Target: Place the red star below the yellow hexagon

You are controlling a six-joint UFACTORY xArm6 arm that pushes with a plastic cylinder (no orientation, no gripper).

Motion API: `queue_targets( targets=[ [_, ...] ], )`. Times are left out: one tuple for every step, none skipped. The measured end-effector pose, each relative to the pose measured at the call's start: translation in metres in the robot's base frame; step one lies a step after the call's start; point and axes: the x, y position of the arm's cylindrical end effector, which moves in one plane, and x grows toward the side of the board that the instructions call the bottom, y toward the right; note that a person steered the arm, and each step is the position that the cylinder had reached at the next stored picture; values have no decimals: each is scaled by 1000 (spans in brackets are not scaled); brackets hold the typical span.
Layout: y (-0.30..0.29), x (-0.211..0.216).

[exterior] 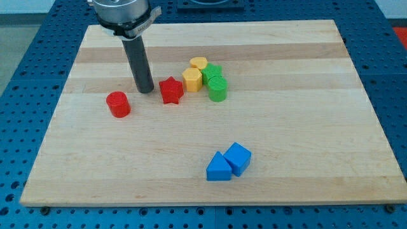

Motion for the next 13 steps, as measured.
queue_targets(
  targets=[
    [3,0],
    [7,0],
    [10,0],
    [18,0],
    [29,3],
    [35,6],
    [35,6],
    [35,6],
    [35,8],
    [36,18],
    [36,20],
    [36,20],
    [35,20]
  ],
)
